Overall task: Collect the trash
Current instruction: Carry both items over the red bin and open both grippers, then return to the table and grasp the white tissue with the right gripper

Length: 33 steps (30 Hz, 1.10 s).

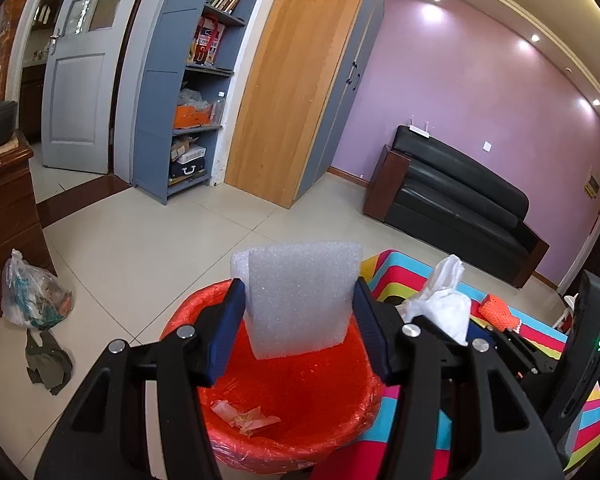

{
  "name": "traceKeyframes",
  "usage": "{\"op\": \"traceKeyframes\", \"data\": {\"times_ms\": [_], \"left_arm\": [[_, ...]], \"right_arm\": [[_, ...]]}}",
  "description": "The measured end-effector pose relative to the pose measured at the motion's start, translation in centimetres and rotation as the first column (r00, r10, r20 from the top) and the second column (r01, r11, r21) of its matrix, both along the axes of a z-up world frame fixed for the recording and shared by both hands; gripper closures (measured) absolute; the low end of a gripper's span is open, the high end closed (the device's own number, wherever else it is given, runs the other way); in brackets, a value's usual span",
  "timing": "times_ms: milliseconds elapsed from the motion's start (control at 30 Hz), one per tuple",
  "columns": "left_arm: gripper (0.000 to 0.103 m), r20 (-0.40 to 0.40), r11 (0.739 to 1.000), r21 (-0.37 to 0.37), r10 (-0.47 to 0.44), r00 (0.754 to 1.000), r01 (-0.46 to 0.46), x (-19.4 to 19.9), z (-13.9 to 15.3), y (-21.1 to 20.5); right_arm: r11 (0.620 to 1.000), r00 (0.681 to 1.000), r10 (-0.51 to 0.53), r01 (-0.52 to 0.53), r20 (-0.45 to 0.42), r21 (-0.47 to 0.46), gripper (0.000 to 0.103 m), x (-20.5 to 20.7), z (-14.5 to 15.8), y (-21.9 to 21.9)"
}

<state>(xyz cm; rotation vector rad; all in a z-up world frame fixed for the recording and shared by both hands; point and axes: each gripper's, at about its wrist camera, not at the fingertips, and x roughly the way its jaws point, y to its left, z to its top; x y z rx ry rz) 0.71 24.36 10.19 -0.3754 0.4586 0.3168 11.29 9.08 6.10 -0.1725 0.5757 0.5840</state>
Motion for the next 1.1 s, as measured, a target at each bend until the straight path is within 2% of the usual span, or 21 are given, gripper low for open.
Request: {"op": "traceKeyframes", "data": {"times_ms": [333,433,500,600,900,1100], "left_arm": [[0.05,-0.001,1.0,-0.008,0.018,1.0,-0.018,-0.2,0.0,0.1],[0.048,0.001,1.0,-0.016,0.02,1.0,-0.02,-0.2,-0.1,0.2],[0.045,0.002,0.999,-0.028,0.02,1.0,-0.02,-0.1,-0.2,0.3],[0.038,-0.002,0.999,-0.038,0.026,1.0,-0.026,0.1,-0.5,0.4],[0.037,0.002,0.999,-0.037,0.015,1.0,-0.015,0.7,-0.6,0.2],[0.035,0.009,1.0,-0.006,-0.017,1.0,0.017,1.2,-0.6,-1.4]], "right_arm": [[0.998,0.998,0.061,-0.061,-0.019,-0.013,0.057,0.0,-1.0,2.0],[0.997,0.997,0.07,-0.07,-0.017,-0.016,0.048,-0.2,-1.2,2.2],[0.997,0.997,0.078,-0.079,-0.016,-0.02,0.038,-0.3,-1.3,2.4],[0.997,0.997,0.078,-0.078,-0.012,-0.028,0.037,-0.3,-1.4,2.4],[0.999,0.999,0.035,-0.034,0.01,-0.029,0.035,-0.6,-1.1,0.6],[1.0,0.999,-0.016,0.016,0.041,-0.009,0.033,-1.0,0.1,-2.6]]}}
